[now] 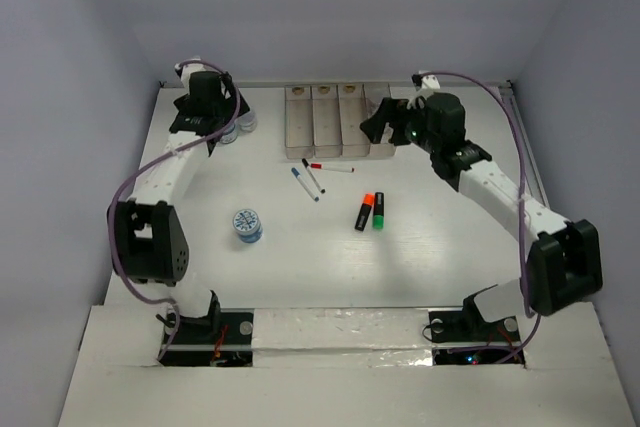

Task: Sort the stationery into containers
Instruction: Pick up the stationery from the center of the board.

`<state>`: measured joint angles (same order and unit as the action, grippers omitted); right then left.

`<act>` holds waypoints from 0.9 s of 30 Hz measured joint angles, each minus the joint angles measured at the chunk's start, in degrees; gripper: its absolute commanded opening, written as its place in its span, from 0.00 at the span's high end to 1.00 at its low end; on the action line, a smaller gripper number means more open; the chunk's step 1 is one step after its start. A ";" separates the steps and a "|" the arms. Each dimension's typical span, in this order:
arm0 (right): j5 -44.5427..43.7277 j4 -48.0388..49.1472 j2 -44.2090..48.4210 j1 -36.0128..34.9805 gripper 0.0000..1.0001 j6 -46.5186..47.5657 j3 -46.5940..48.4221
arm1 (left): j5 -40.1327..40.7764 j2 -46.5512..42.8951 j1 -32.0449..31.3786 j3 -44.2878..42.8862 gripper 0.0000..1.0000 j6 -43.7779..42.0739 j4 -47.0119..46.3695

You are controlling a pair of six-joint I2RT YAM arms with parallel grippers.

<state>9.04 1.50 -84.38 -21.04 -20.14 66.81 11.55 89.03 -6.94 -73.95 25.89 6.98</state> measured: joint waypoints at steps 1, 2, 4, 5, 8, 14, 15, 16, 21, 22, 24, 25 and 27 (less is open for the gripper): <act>0.66 0.46 1.73 -0.33 0.00 -0.57 -1.99 | 0.92 2.29 0.15 -1.95 0.13 -0.37 0.70; 1.27 1.03 3.56 -0.59 0.00 -1.09 -4.20 | 1.66 4.46 0.37 -3.72 0.13 -0.63 1.27; 2.25 1.68 5.79 -0.79 0.00 -1.95 -7.80 | 3.26 8.90 0.76 -6.93 0.13 -1.42 2.27; 2.58 1.64 6.40 -0.98 0.00 -2.25 -9.16 | 3.85 11.04 1.09 -8.37 0.15 -1.77 2.75; 2.97 1.81 7.85 -1.55 0.00 -2.84 -13.42 | 4.61 16.35 1.81 -11.06 0.18 -3.13 3.96; 3.54 1.81 9.51 -3.06 0.00 -3.26 -17.03 | 5.70 23.87 2.56 -17.09 0.19 -6.73 7.96; 3.58 2.01 9.51 -3.19 0.00 -3.26 -17.03 | 5.95 24.50 2.58 -17.86 0.19 -7.26 8.28; 3.58 2.01 9.51 -3.39 0.00 -3.26 -17.03 | 6.10 25.77 2.95 -19.61 0.18 -7.56 8.50; 3.56 1.99 9.49 -3.58 0.00 -3.26 -17.03 | 6.16 29.00 3.76 -23.52 0.19 -9.01 9.57; 3.54 2.01 9.40 -3.72 0.00 -3.23 -17.03 | 6.10 29.59 4.00 -24.22 0.19 -9.29 9.92; 3.56 1.99 9.14 -3.98 0.00 -3.21 -17.00 | 5.88 30.95 4.20 -25.57 0.19 -9.84 10.36; 3.54 2.01 8.87 -4.15 0.00 -3.19 -16.98 | 5.49 31.47 4.37 -25.94 0.19 -10.19 10.38; 3.61 1.97 8.09 -4.33 0.00 -3.17 -16.81 | 4.50 32.15 4.46 -26.14 0.19 -10.64 10.51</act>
<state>12.64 3.46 -76.29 -25.36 -23.31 50.00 16.05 121.19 -2.48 -100.09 15.25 17.50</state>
